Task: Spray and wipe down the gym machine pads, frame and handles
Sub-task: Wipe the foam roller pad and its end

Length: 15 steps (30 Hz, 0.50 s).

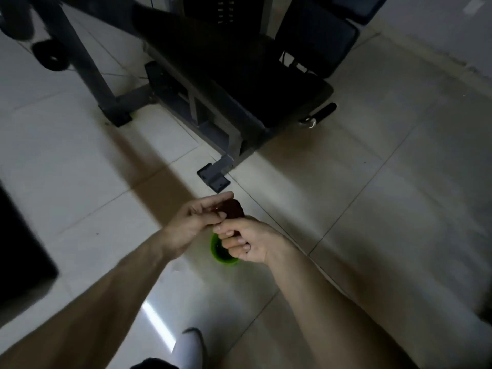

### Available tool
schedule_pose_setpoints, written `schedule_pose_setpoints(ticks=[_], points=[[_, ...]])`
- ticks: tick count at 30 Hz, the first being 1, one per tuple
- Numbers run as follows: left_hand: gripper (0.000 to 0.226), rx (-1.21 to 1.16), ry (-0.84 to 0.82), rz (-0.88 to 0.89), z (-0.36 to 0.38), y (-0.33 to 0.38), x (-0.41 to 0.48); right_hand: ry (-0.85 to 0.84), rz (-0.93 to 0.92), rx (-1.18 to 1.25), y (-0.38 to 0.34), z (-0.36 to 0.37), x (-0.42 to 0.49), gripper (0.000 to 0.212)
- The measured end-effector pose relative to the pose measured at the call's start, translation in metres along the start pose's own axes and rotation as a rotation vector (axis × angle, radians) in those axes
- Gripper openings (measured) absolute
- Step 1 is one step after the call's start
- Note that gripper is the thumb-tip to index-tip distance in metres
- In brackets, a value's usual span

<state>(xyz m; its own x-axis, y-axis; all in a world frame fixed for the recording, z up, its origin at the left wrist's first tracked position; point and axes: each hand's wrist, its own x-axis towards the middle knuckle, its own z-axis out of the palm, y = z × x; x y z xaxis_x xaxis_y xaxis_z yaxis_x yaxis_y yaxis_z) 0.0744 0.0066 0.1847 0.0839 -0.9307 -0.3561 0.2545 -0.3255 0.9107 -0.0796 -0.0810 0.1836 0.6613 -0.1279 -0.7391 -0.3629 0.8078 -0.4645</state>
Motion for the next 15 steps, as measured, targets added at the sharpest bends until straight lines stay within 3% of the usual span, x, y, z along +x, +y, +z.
schedule_pose_setpoints(ticks=[4, 8, 12, 15], points=[[0.05, 0.192, -0.039, 0.063, -0.017, -0.079, 0.049, -0.117, 0.008, -0.22, 0.03, -0.071, 0.075, 0.045], [0.037, 0.319, 0.171, 0.126, -0.023, -0.146, 0.089, 0.227, -0.111, -0.515, 0.053, -0.106, 0.134, 0.014], [0.003, 0.213, 0.421, -0.013, -0.029, -0.208, 0.124, 0.637, -0.34, -1.113, 0.077, -0.129, 0.191, 0.051], [0.009, 0.104, 0.516, -0.18, -0.029, -0.231, 0.137, 0.733, -0.389, -1.464, 0.094, -0.137, 0.205, 0.05]])
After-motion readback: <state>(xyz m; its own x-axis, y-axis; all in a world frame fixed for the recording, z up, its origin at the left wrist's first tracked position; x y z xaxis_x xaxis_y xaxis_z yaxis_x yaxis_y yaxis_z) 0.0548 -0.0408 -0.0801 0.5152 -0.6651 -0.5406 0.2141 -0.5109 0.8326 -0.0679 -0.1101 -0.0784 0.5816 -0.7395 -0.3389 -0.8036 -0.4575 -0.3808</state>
